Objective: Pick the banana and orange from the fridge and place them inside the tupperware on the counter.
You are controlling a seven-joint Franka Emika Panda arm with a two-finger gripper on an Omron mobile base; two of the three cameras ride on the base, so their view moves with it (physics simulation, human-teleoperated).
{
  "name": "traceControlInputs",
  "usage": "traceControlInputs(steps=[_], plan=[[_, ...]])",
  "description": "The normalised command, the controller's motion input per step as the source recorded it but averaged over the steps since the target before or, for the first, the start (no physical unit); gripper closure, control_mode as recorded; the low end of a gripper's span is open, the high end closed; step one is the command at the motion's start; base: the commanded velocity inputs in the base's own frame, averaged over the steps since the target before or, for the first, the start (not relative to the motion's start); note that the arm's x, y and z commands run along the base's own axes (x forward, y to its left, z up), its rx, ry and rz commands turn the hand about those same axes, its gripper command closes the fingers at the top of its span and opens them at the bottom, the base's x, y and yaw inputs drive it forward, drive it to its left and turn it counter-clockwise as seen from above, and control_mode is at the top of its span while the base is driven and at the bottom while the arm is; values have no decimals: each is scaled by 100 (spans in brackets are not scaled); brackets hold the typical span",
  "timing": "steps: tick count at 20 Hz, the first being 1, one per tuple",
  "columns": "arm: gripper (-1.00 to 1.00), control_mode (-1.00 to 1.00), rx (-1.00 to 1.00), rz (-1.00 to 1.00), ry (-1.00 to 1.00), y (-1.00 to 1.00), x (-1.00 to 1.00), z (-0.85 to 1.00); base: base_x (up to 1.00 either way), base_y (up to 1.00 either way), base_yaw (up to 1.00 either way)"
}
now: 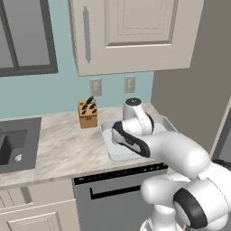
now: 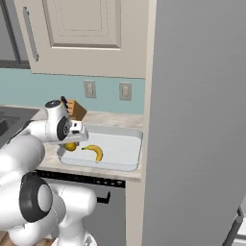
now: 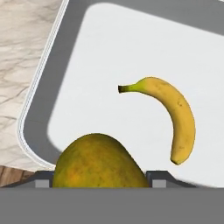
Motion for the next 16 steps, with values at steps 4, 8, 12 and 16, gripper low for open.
traceControlInputs(steps=[4, 8, 12, 16], plan=[[100, -100, 0, -1, 0, -1, 24, -21, 0, 0, 0], [100, -100, 0, -1, 0, 0, 24, -28, 0, 0, 0], [100, -100, 0, -1, 0, 0, 24, -28, 0, 0, 0], [100, -100, 0, -1, 0, 0, 28, -19, 0, 0, 0]])
